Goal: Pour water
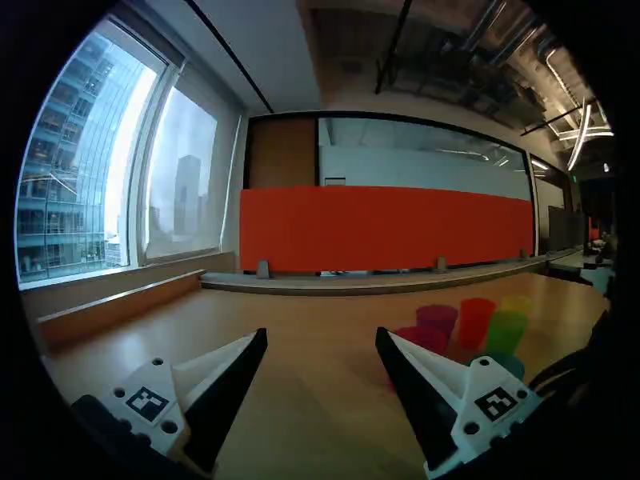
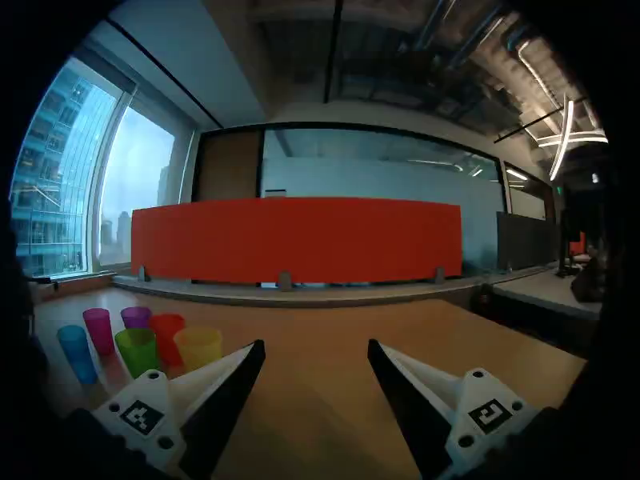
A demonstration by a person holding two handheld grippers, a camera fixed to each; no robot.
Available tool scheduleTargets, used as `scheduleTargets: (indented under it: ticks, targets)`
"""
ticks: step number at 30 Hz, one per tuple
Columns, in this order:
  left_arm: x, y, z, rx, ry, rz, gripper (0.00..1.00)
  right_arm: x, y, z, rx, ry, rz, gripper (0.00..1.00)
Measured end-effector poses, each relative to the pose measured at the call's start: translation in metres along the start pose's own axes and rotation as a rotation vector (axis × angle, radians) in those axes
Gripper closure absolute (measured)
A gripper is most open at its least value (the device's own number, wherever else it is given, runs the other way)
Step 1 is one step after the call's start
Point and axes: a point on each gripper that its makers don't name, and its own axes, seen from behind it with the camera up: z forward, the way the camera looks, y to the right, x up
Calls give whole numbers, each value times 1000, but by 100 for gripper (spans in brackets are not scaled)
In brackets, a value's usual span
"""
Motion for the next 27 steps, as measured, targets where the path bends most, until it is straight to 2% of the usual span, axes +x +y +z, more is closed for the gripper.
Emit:
scheduleTargets:
  ticks: [6,12,21,27]
  targets:
    - [3,-4,0,10,-8,-9,0,-5,1,0,-3,-23,9,0]
    - [26,-3,-1,-13,3,-18,0,2,-1,2,9,-63,15,0]
    - [68,4,3,-60,-21,-8,0,53,5,3,20,-70,-27,0]
    - [97,7,7,-92,-39,-11,0,95,8,5,33,-68,-33,0]
